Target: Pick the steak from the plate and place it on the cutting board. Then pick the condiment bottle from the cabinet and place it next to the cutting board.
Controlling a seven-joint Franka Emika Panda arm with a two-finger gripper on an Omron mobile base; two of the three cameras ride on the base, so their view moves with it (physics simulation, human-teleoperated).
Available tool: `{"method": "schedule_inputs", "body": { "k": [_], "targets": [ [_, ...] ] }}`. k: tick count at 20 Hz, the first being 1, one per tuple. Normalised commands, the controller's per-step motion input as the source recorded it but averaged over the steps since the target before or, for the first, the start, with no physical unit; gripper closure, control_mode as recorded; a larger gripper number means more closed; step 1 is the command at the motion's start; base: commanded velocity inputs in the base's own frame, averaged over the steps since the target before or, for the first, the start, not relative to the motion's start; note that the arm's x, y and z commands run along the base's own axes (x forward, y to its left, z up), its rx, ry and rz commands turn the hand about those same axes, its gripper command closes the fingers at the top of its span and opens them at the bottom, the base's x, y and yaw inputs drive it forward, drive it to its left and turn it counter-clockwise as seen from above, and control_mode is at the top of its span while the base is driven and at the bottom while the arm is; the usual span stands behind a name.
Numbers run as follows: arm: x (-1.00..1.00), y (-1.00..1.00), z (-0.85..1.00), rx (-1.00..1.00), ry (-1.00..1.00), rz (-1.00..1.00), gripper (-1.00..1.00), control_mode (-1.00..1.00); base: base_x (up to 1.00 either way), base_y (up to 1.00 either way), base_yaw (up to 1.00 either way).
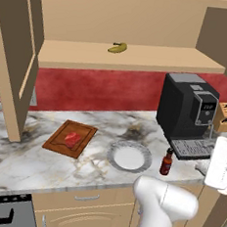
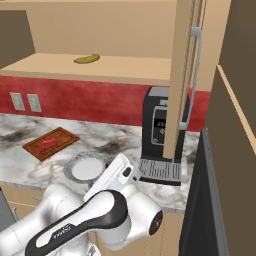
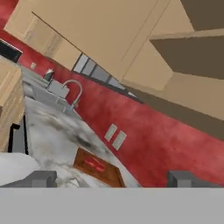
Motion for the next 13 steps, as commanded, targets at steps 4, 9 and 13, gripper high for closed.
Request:
{"method": "schedule_inputs", "body": {
  "k": [4, 9, 13],
  "targets": [
    [-0.38, 0.13, 0.15, -0.31, -0.26, -0.09, -1.00, -1.00, 0.00, 0.00, 0.00],
    [-0.37, 0.10, 0.18, -0.32, -0.27, -0.09, -1.00, -1.00, 0.00, 0.00, 0.00],
    [-0.35, 0.00, 0.23, -0.33, -0.27, -0.12, -1.00, -1.00, 0.00, 0.00, 0.00]
  ]
}}
